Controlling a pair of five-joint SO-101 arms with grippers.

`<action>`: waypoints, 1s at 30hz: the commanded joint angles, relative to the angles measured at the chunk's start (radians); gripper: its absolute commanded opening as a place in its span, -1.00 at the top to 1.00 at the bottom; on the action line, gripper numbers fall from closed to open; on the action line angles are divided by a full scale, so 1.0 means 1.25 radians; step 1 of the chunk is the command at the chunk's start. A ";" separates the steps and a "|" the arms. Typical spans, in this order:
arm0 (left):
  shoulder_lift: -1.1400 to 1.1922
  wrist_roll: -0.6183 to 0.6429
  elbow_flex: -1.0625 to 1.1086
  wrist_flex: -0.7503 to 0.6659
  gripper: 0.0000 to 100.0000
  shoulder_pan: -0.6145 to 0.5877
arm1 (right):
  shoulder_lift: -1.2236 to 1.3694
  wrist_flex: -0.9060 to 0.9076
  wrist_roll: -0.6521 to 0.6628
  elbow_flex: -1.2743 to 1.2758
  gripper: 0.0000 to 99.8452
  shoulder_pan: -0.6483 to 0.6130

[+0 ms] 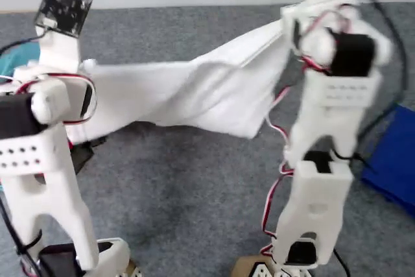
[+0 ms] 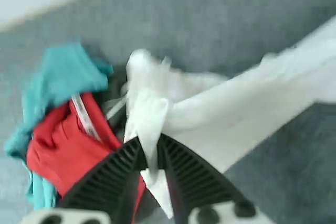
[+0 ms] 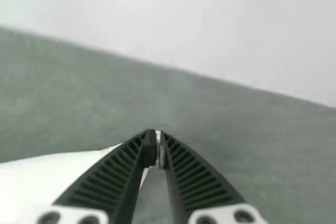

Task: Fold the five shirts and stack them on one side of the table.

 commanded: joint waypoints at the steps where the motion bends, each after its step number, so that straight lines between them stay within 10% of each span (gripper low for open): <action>1: -0.006 0.038 -0.118 0.006 0.99 0.042 | -0.115 0.030 0.032 -0.031 0.98 0.071; 30: -0.011 0.042 -0.541 0.028 0.99 0.058 | -0.606 0.030 0.199 0.044 0.98 0.323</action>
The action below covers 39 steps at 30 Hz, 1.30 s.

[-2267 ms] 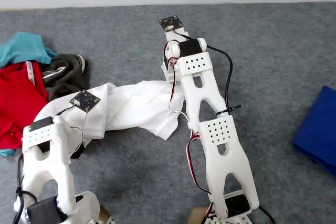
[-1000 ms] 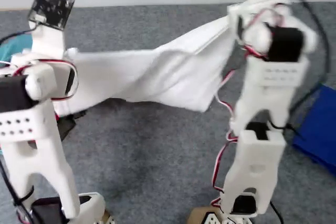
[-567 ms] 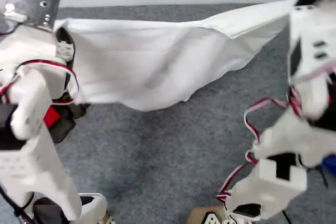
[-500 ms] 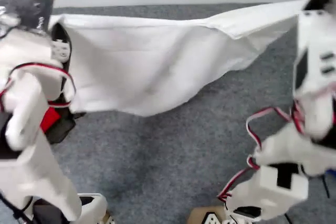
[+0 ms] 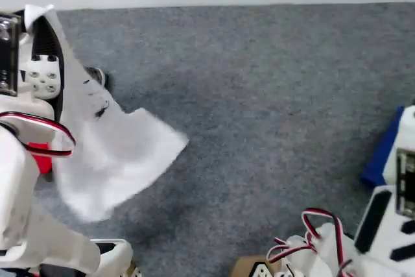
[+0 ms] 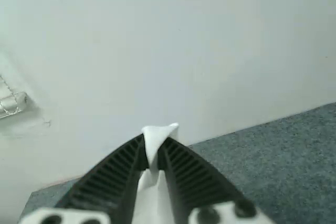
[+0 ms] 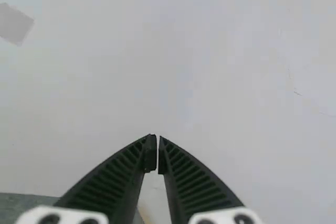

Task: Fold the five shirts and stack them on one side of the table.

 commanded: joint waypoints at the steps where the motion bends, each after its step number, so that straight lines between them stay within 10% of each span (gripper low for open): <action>1: -0.010 0.006 -0.012 0.014 0.99 0.002 | -0.013 0.030 0.005 0.070 0.98 0.008; 12: -0.002 0.000 0.391 -0.001 0.99 -0.180 | -0.091 0.030 -0.087 0.504 0.98 -0.094; 25: -0.002 -0.179 0.958 -0.339 0.99 -0.595 | -0.105 -0.008 -0.161 1.027 0.98 -0.384; 39: -0.002 -0.225 1.107 -0.395 0.99 -0.632 | 0.203 -0.121 -0.137 1.269 0.81 -0.789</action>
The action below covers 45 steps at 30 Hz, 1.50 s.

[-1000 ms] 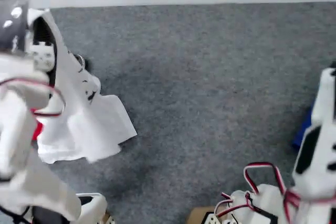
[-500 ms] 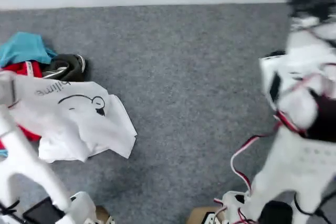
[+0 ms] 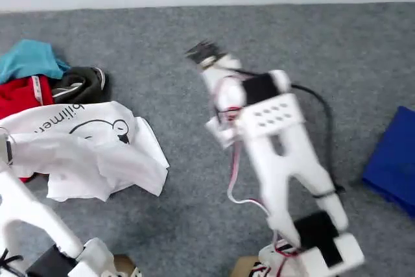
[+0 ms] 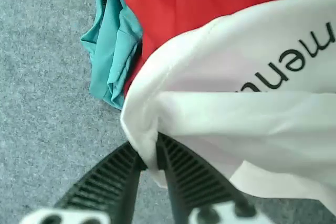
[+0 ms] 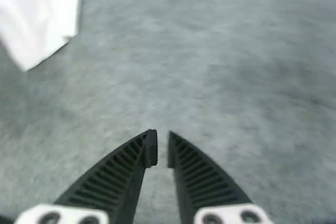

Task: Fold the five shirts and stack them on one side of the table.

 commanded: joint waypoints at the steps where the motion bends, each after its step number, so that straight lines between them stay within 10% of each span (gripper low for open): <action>1: -0.004 -0.006 -0.002 -0.015 0.99 -0.002 | 0.078 -0.015 0.045 -0.004 0.80 -0.091; 20: -0.005 -0.005 0.019 -0.015 0.99 -0.006 | 0.304 -0.245 0.107 -0.029 0.57 -0.366; 45: -0.010 -0.006 0.019 -0.015 0.99 -0.005 | 0.601 -0.196 0.041 -0.339 0.58 -0.375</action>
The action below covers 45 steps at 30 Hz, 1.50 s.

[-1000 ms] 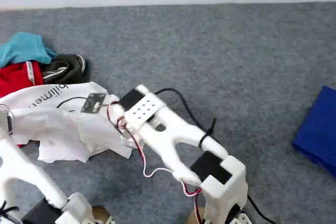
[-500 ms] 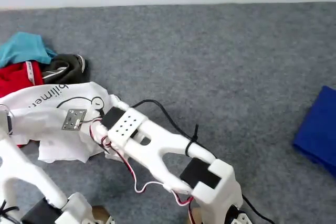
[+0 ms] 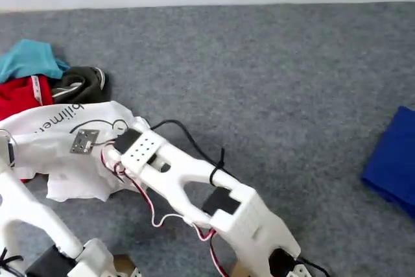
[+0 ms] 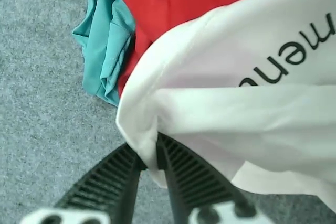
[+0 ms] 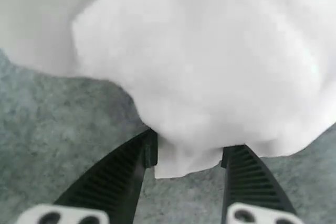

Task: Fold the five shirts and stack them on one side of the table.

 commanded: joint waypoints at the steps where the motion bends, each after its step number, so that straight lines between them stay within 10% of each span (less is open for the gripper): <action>1: -0.010 -0.006 -0.003 -0.012 0.99 -0.005 | 0.048 0.064 -0.006 -0.106 0.58 0.020; 28: -0.012 -0.004 -0.077 -0.001 0.99 0.006 | -0.080 0.310 0.055 -0.196 0.98 0.144; 45: -0.012 0.085 -0.643 0.384 0.99 0.462 | -0.601 0.350 0.130 -0.196 0.98 0.482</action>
